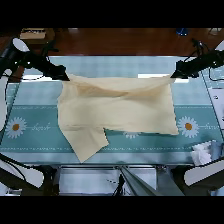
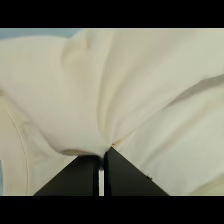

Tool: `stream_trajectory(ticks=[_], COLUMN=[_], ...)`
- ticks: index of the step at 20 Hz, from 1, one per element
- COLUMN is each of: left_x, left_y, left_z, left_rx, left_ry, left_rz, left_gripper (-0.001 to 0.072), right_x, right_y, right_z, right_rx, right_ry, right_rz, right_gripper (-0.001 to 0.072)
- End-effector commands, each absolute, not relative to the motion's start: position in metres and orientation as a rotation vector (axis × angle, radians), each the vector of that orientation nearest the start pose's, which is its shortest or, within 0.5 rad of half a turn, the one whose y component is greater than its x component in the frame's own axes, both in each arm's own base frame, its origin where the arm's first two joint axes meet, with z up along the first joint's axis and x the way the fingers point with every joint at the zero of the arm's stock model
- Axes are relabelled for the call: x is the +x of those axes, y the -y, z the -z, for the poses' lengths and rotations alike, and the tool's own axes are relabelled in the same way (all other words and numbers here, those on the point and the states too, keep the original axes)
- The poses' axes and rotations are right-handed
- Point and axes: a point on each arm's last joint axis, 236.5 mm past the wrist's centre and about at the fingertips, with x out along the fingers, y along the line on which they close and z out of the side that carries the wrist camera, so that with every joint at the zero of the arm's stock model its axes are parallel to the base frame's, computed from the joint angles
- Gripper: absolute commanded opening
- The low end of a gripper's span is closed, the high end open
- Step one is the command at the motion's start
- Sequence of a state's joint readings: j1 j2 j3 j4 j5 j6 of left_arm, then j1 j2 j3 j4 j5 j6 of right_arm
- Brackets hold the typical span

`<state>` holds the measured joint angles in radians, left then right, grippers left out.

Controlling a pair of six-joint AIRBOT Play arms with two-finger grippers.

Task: Fold the shirts.

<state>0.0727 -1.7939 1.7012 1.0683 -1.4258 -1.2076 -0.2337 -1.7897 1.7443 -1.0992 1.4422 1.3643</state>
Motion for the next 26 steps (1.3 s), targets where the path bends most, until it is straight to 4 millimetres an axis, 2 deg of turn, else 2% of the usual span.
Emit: stream_trajectory(ticks=[1,5,7,8,9,10,11,14,16,17,19,21,22,23,24,26], left_x=[0.432,0.415,0.416,0.417,0.419,0.419,0.418,0.404,0.387,0.375,0.345,0.3,0.273,0.246,0.223,0.186], left_y=[0.073,0.056,0.067,0.078,0.087,0.089,0.085,0.057,0.034,0.022,0.006,0.005,0.009,0.014,0.02,0.036], left_z=[0.016,0.031,0.031,0.026,0.019,0.014,0.009,-0.017,-0.036,-0.041,-0.035,-0.012,0.003,0.021,0.037,0.066], left_rx=[-0.21,-0.183,-0.226,-0.26,-0.281,-0.288,-0.28,-0.271,-0.295,-0.319,-0.392,-0.466,-0.488,-0.534,-0.574,-0.624], left_ry=[-1.525,-1.645,-1.643,-1.626,-1.605,-1.594,-1.588,-1.591,-1.591,-1.582,-1.552,-1.548,-1.56,-1.583,-1.601,-1.644], left_rz=[0.537,0.455,0.48,0.521,0.559,0.569,0.568,0.532,0.502,0.48,0.408,0.355,0.348,0.32,0.294,0.271], left_gripper=[0.0028,0.0028,0.0031,0.0042,0.0134,0.0216,0.0274,0.0281,0.0281,0.0281,0.0281,0.0281,0.0311,0.0468,0.0543,0.0543], right_x=[0.451,0.445,0.446,0.446,0.444,0.44,0.433,0.405,0.375,0.358,0.327,0.3,0.29,0.283,0.279,0.279], right_y=[0.009,0.01,0.01,0.008,0.006,0.006,0.01,0.034,0.063,0.081,0.098,0.094,0.091,0.085,0.081,0.078], right_z=[0.005,0.006,0.006,0.005,0.003,0.001,-0.002,-0.023,-0.035,-0.035,-0.031,-0.021,-0.015,-0.011,-0.008,-0.007], right_rx=[0.382,0.381,0.376,0.377,0.368,0.353,0.329,0.298,0.275,0.267,0.338,0.436,0.481,0.517,0.541,0.546], right_ry=[-1.476,-1.503,-1.497,-1.493,-1.495,-1.505,-1.521,-1.569,-1.619,-1.623,-1.591,-1.535,-1.499,-1.475,-1.448,-1.394], right_rz=[-0.253,-0.244,-0.252,-0.265,-0.287,-0.301,-0.304,-0.27,-0.184,-0.112,-0.038,-0.04,-0.043,-0.055,-0.064,-0.056], right_gripper=[0.0026,0.0026,0.0027,0.0075,0.0205,0.0275,0.0303,0.0304,0.0304,0.0303,0.0308,0.0418,0.0439,0.0439,0.0439,0.0438])
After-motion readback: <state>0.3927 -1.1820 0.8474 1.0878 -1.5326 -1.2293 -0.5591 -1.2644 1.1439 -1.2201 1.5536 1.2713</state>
